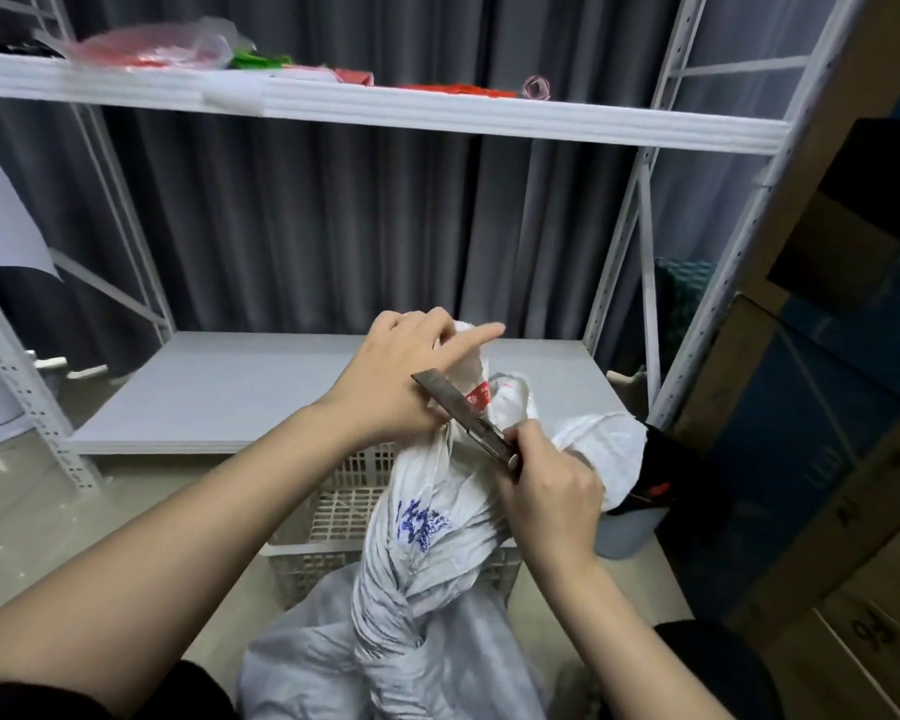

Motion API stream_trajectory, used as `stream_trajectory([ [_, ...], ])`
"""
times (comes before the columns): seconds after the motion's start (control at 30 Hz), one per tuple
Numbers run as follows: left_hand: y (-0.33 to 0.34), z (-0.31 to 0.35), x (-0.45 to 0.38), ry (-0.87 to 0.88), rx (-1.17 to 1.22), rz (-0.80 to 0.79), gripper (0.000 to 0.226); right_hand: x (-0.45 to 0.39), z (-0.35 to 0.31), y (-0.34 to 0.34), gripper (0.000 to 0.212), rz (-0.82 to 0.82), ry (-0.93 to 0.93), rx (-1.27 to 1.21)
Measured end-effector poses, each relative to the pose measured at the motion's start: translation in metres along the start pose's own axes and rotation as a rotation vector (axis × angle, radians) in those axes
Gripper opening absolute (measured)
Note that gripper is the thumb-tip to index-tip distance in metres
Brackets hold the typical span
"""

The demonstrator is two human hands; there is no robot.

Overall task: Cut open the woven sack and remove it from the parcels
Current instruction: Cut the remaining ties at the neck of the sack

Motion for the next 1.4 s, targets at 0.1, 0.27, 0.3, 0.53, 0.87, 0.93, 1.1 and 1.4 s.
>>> stream_trajectory([
  [0.1, 0.015, -0.006, 0.001, -0.049, 0.014, -0.183, 0.054, 0.01, -0.007, 0.0, 0.019, 0.022, -0.008, 0.006],
  [0.27, 0.025, -0.023, 0.018, -0.174, 0.197, -0.12, 0.024, 0.016, 0.007, 0.019, 0.028, -0.214, 0.177, -0.066],
  [0.3, 0.025, -0.028, 0.022, -0.219, 0.199, -0.104, 0.02, 0.016, 0.013, 0.028, 0.028, -0.334, 0.245, -0.095],
  [0.53, 0.022, -0.044, 0.044, -0.511, 0.326, 0.084, 0.006, -0.026, 0.03, 0.034, 0.035, -0.578, 0.044, 0.099],
  [0.87, 0.033, -0.06, 0.041, -0.576, 0.373, 0.004, 0.005, -0.044, 0.05, 0.03, 0.014, -0.633, -0.345, 0.137],
  [0.93, 0.039, -0.062, 0.04, -0.598, 0.387, -0.002, 0.004, -0.023, 0.044, 0.032, 0.015, -0.57, -0.478, 0.177],
  [1.1, 0.056, -0.055, 0.047, -0.639, 0.472, 0.134, 0.009, 0.003, 0.043, 0.006, 0.028, -0.198, -0.216, -0.007],
  [1.4, 0.08, -0.043, 0.05, -0.469, 0.507, 0.023, 0.026, 0.056, 0.093, 0.053, 0.039, -0.5, 0.59, -0.484],
])
Point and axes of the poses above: each hand's wrist, its own x-axis away from the middle knuckle, its own y-axis out of the palm, z = x × y, the point moved 9 cm from there along -x, towards the middle knuckle, and after that the axes turned 13 degrees about y, right-handed, at the moved point
